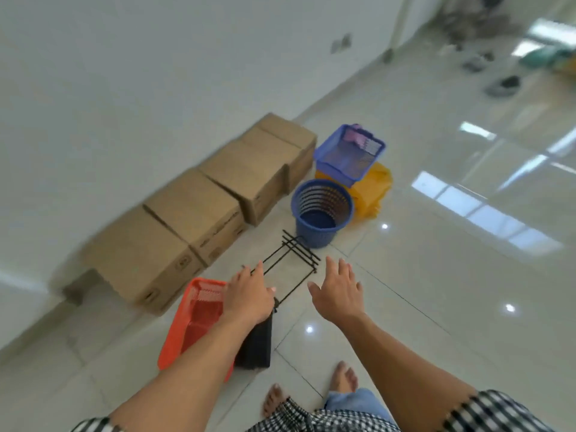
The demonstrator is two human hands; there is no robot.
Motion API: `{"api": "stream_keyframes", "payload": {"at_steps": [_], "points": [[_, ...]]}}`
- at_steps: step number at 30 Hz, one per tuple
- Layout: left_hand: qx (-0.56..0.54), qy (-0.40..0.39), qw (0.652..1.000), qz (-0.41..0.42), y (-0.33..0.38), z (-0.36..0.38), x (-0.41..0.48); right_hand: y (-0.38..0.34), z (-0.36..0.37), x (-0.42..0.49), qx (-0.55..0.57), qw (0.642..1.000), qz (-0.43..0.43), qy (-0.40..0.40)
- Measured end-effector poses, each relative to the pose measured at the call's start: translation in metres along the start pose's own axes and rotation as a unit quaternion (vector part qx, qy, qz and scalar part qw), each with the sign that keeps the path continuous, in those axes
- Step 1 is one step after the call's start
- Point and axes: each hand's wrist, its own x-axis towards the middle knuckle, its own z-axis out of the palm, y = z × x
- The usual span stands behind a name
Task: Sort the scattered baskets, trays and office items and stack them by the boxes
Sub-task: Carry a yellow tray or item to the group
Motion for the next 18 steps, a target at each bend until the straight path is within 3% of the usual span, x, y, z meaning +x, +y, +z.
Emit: {"api": "stream_keyframes", "payload": {"at_steps": [8,18], "points": [[0.116,-0.014,0.974,0.192,0.183,0.021,-0.016,0.146,-0.073,-0.042,0.110,0.975,0.161,0.103],[0.211,-0.022,0.880,0.425,0.435,0.122,-0.149,0.391,-0.141,-0.165,0.190,0.894,0.337,0.226]]}}
